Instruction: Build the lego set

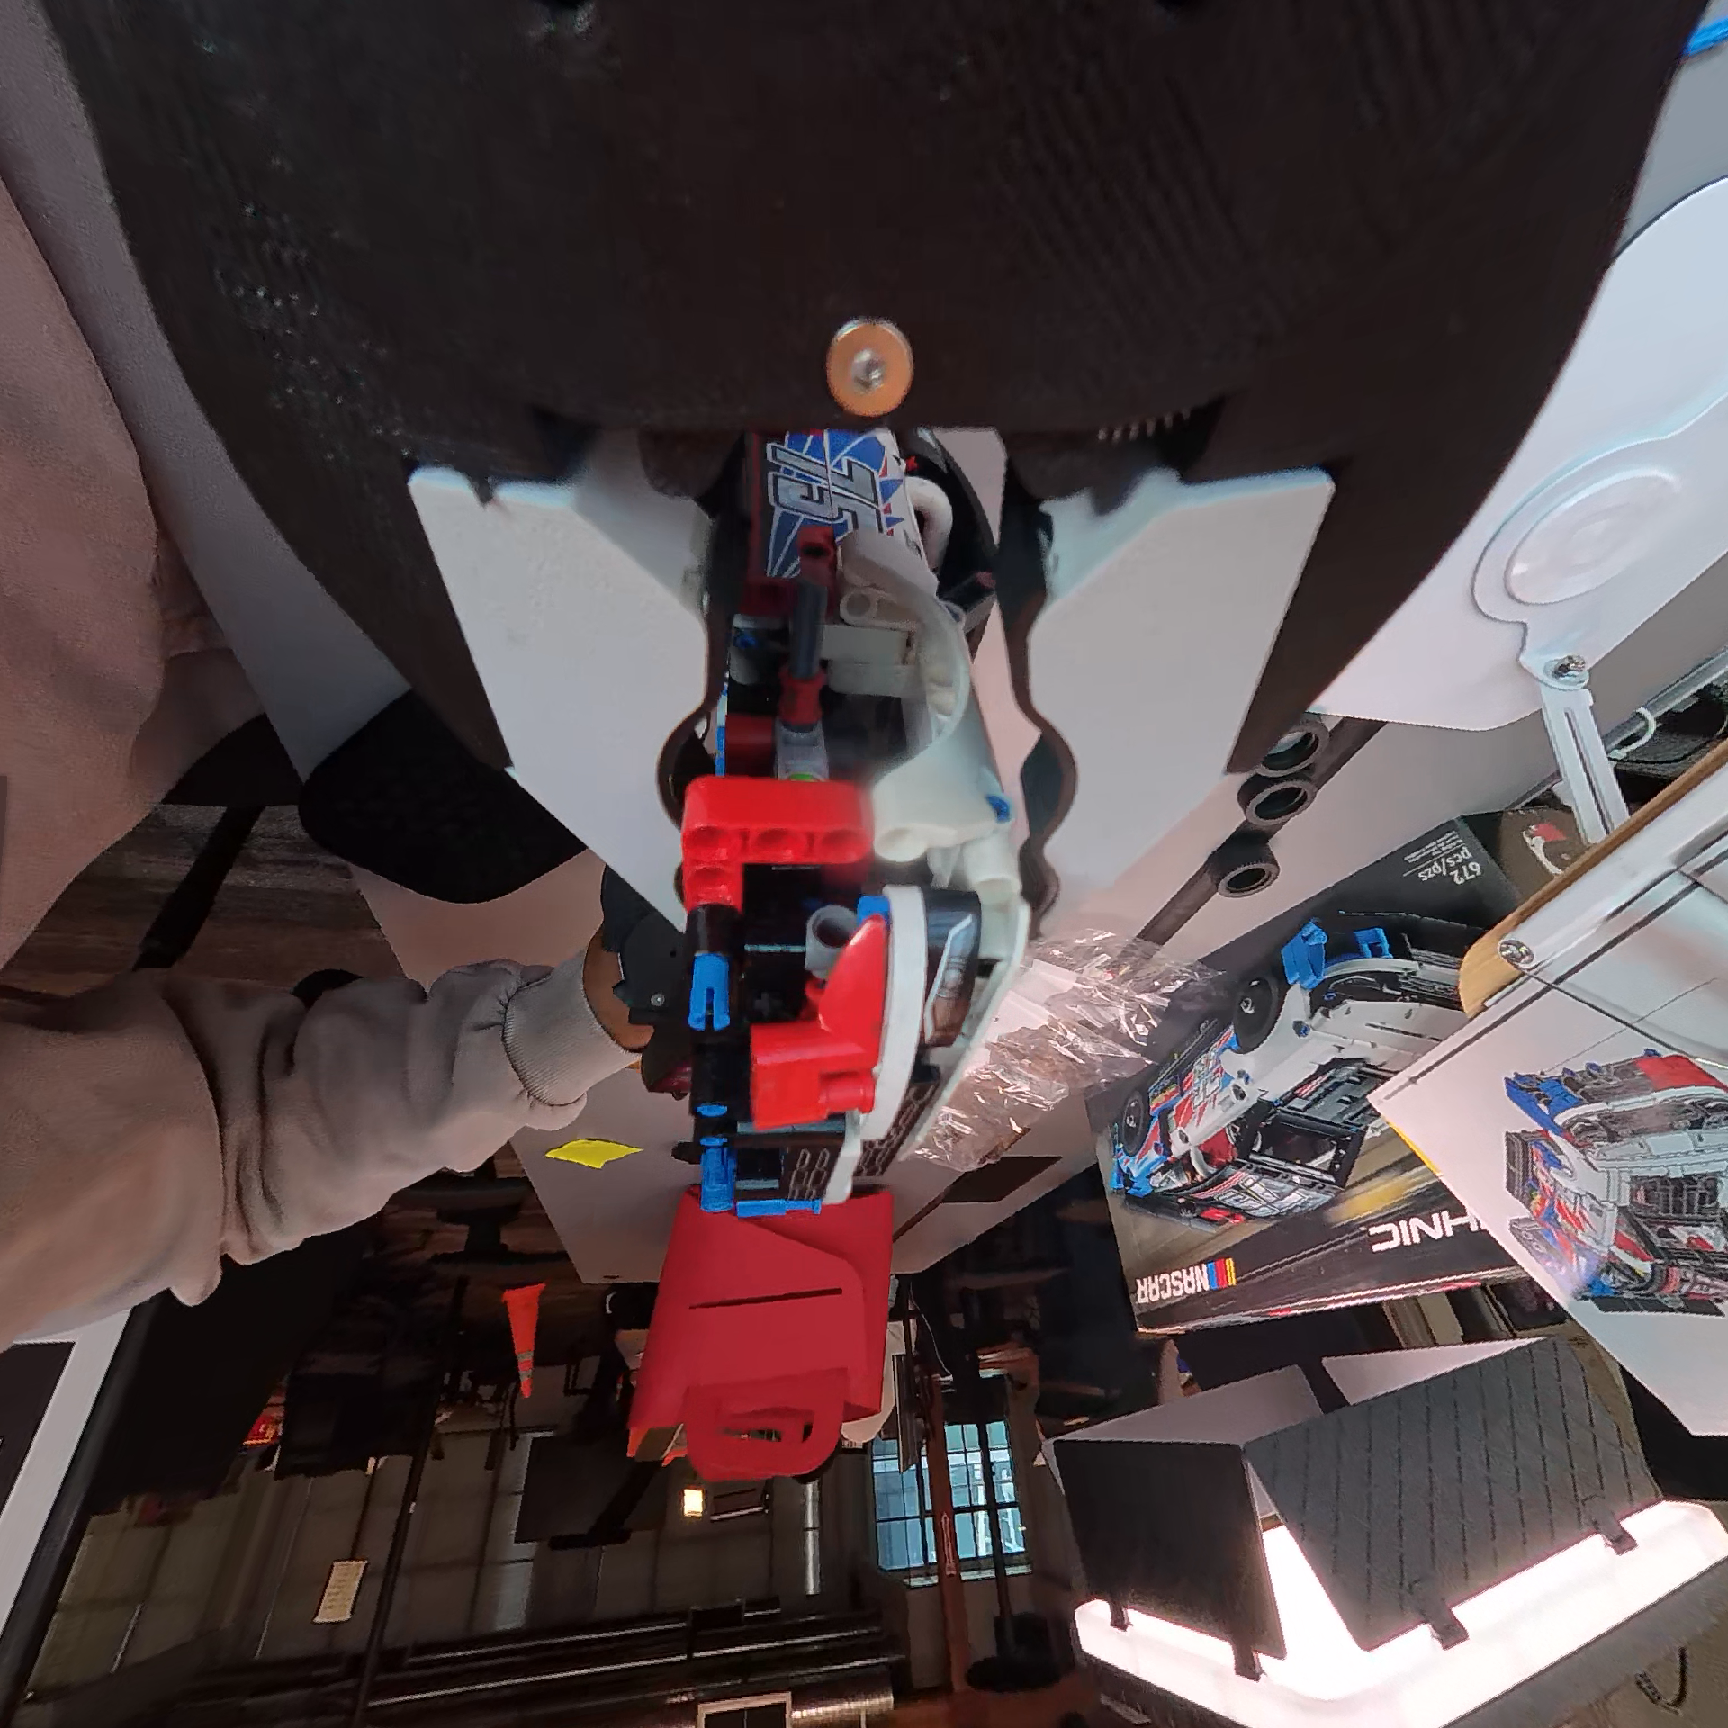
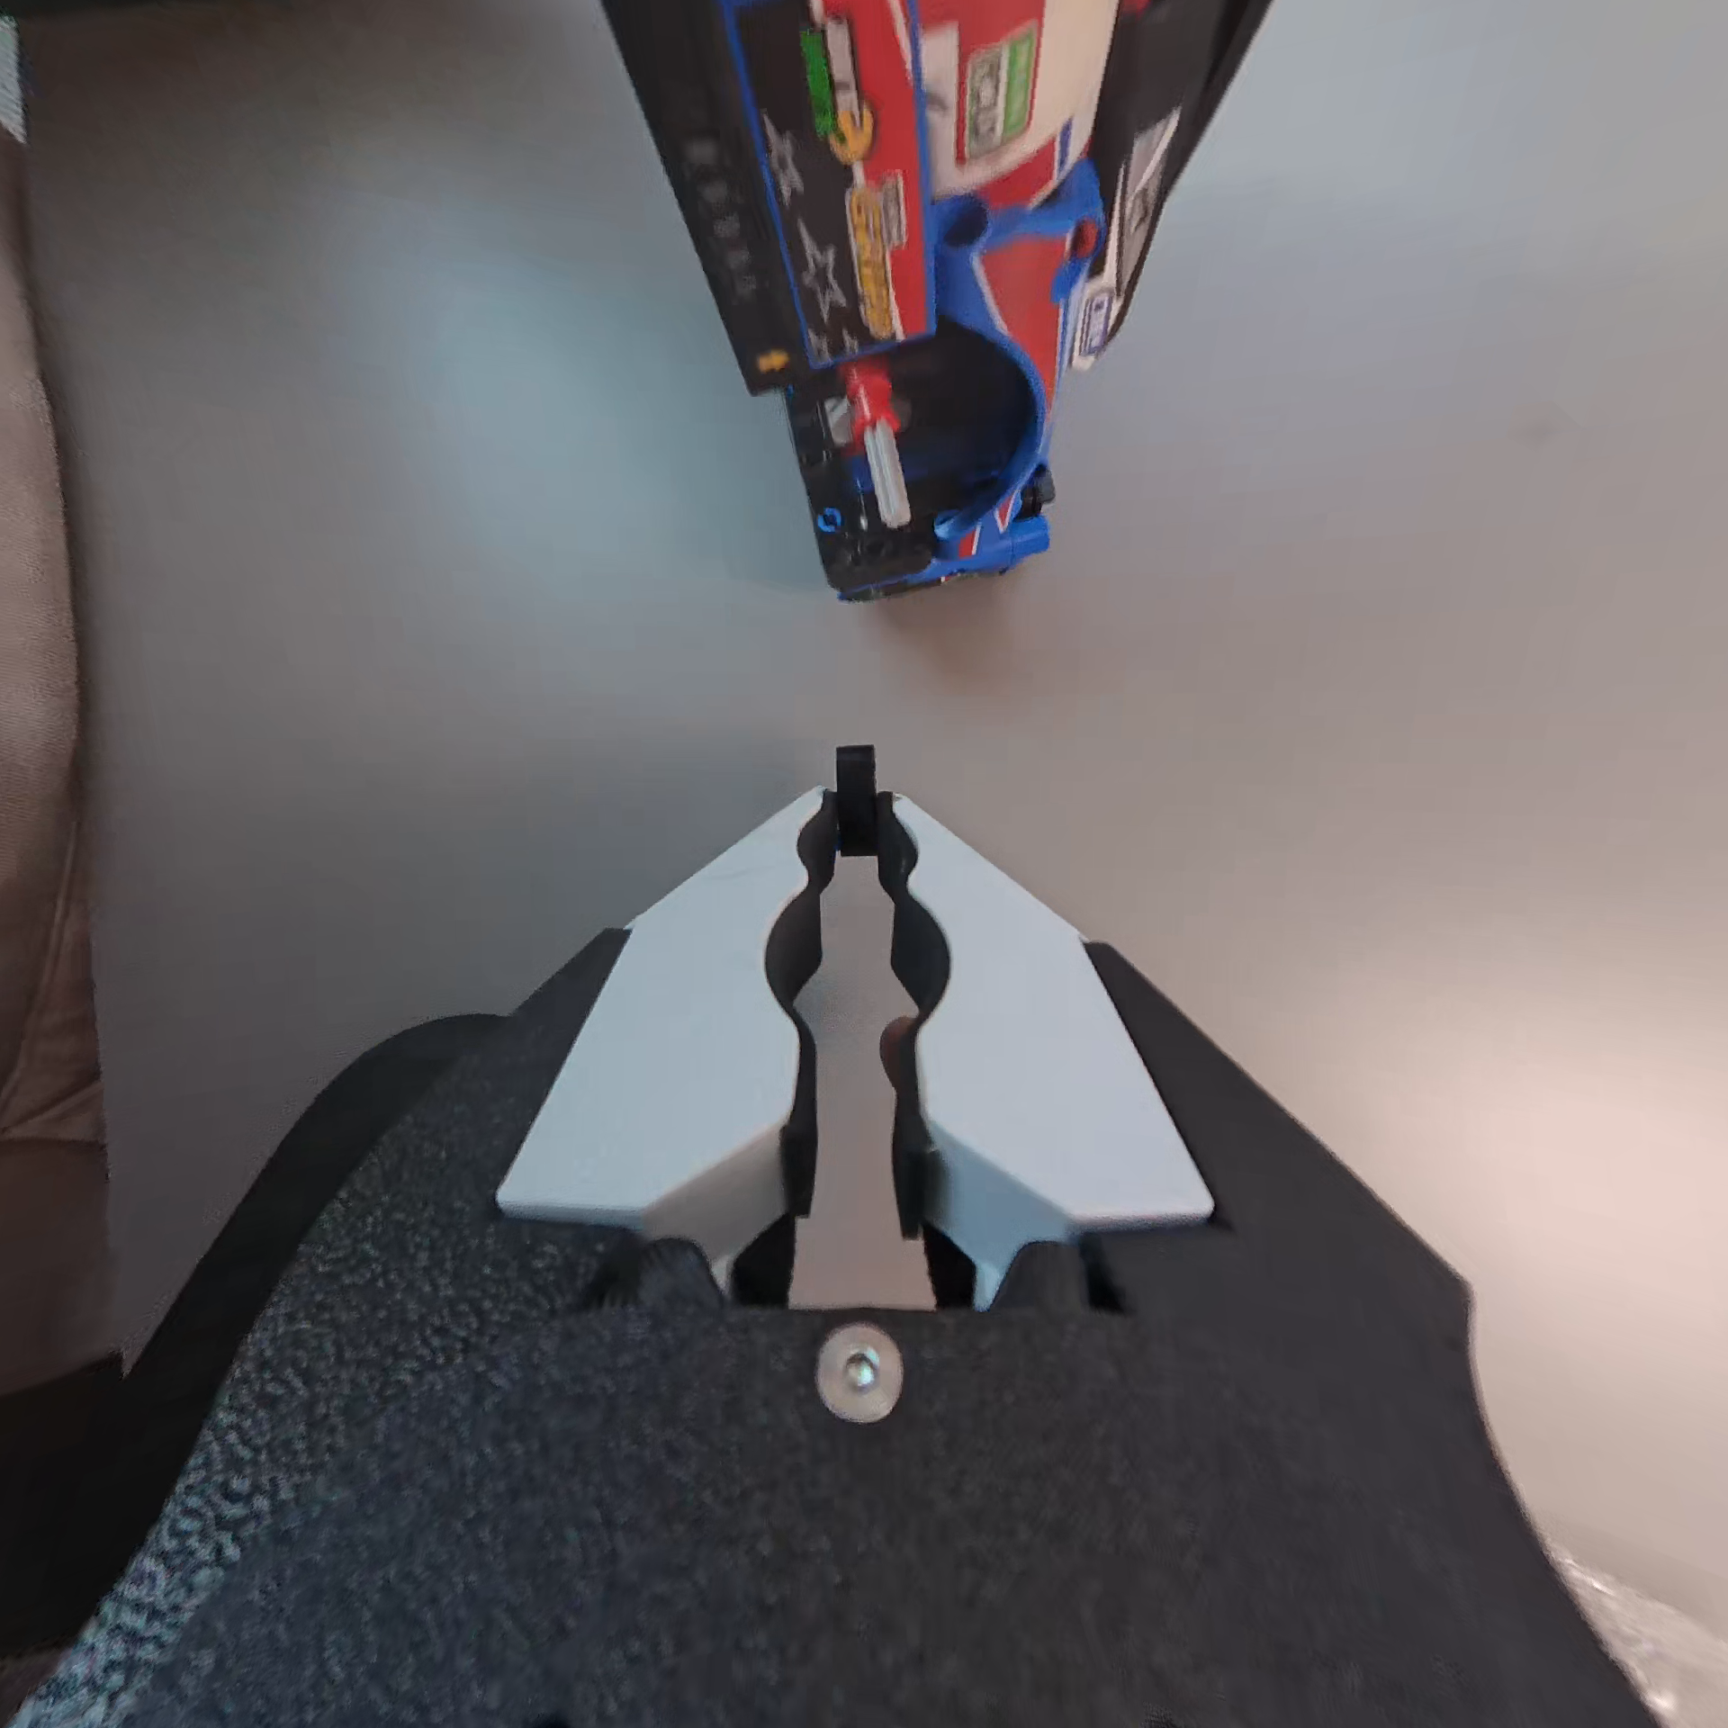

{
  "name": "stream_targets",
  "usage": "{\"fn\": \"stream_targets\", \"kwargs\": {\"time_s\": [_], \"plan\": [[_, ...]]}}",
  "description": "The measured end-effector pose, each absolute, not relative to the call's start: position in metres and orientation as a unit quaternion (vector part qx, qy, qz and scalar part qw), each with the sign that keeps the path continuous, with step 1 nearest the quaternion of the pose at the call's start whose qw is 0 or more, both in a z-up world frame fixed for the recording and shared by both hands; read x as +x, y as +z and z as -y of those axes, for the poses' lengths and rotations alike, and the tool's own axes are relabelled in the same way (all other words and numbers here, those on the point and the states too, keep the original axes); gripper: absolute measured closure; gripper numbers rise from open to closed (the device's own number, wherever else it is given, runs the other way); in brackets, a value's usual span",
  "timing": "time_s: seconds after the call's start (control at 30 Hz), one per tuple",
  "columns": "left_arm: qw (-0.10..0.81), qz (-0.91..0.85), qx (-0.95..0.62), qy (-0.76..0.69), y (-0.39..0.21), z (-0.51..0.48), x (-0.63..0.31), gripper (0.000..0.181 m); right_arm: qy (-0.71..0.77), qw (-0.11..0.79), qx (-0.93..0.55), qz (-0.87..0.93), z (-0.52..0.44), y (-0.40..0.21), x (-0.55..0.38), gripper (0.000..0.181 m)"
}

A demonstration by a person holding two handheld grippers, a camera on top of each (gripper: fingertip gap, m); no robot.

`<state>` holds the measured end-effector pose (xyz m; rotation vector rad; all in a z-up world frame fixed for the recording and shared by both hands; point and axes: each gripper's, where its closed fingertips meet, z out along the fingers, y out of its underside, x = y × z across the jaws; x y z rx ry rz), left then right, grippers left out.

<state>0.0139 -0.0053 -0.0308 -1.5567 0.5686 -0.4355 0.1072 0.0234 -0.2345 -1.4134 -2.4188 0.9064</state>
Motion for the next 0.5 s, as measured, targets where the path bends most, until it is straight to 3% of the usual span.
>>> {"fn": "stream_targets", "kwargs": {"time_s": [0.23, 0.5], "plan": [[0.651, -0.262, -0.686, -0.193, -0.032, 0.008, 0.02, 0.122, 0.393, 0.156, -0.406, 0.81, 0.025, -0.169, 0.107, 0.176], [0.651, -0.257, -0.693, -0.174, -0.031, 0.008, 0.023, 0.125, 0.369, 0.348, -0.37, 0.778, 0.051, -0.117, 0.054, 0.176]]}}
